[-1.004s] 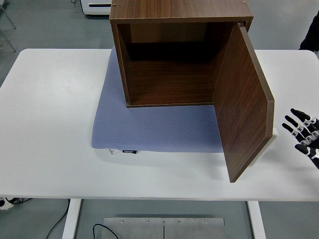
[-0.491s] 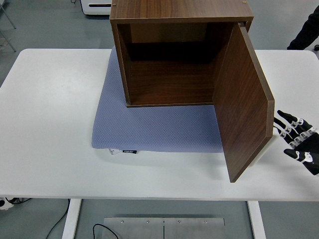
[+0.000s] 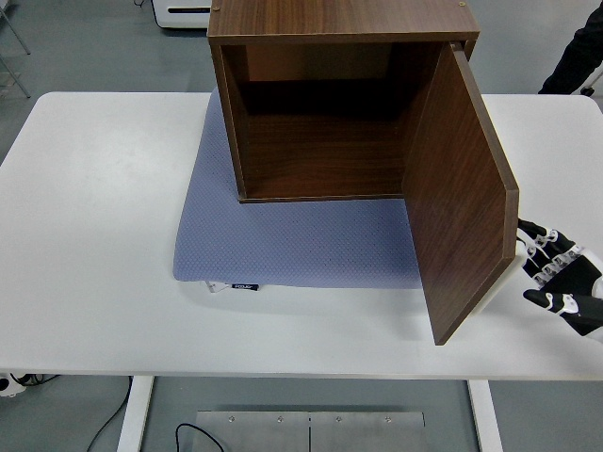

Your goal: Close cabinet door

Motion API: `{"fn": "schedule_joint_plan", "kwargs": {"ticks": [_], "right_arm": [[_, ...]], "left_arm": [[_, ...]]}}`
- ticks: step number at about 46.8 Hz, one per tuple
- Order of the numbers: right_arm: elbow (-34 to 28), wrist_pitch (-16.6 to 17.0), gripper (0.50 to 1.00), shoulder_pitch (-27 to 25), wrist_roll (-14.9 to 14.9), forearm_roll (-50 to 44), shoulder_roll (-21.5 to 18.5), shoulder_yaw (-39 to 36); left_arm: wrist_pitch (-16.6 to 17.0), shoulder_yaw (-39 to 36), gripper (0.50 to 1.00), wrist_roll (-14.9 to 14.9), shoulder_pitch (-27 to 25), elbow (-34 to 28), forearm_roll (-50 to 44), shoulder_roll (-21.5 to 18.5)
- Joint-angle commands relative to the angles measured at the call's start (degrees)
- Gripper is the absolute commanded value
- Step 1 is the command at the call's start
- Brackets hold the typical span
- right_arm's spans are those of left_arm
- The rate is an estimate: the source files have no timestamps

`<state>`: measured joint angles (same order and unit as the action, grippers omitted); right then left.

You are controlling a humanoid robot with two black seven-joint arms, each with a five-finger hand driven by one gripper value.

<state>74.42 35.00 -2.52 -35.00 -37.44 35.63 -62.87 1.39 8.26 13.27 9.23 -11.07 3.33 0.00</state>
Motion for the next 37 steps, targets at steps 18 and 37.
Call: {"fn": "schedule_joint_plan", "kwargs": {"ticks": [18,37], "right_arm": [[2.31,0.0,1.0,0.06,0.0,-1.85,-1.17,0.99],[3.63,0.0,1.0,0.67,0.0,-2.91,-2.93,1.69]], "left_arm": [[0.01,0.0,1.0,0.0,0.0,-0.01,0.01,0.0],[0.01,0.0,1.0,0.0,0.0,-0.01,0.01,0.0]]}}
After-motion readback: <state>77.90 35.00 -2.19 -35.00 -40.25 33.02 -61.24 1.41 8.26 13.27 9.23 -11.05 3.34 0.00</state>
